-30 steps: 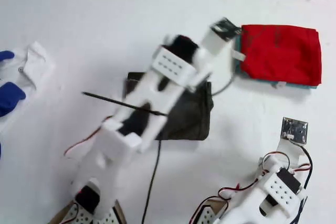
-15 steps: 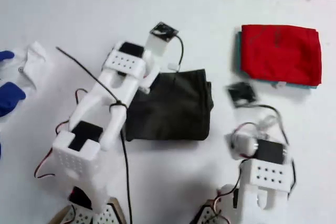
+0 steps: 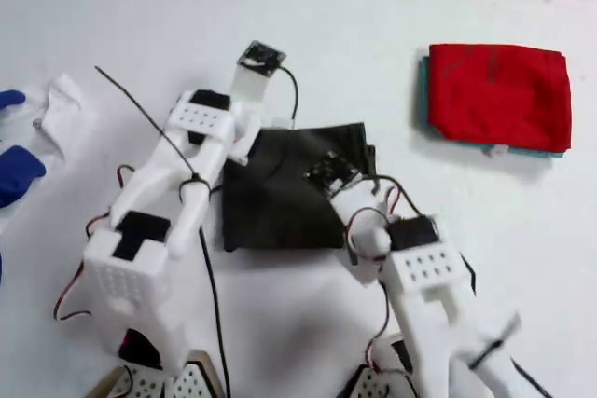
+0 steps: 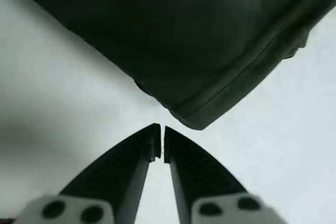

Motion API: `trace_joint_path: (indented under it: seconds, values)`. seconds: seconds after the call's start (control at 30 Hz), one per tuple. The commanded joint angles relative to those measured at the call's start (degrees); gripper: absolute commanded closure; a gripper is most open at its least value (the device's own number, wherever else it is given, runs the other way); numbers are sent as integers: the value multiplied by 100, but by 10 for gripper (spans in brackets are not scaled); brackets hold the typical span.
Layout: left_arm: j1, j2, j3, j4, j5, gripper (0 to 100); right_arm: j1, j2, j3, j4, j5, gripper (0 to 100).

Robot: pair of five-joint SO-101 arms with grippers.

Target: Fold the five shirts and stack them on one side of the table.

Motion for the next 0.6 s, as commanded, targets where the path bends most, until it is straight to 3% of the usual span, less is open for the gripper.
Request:
trace_joint_path:
  seconds: [0.0,0.27,0.37,0.57]
  values:
    - [-53,97,-13,-79,-53,976,-40,690,-237,-233,-44,979]
    - [-53,229,-57,-70,-70,976,-40,1024,-404,-189,-35,979]
    - [-53,229,-321,176,-44,976,-40,734,-897,295,-44,979]
    - [-53,264,-655,360,-44,976,-198,303,-2215,558,-738,979]
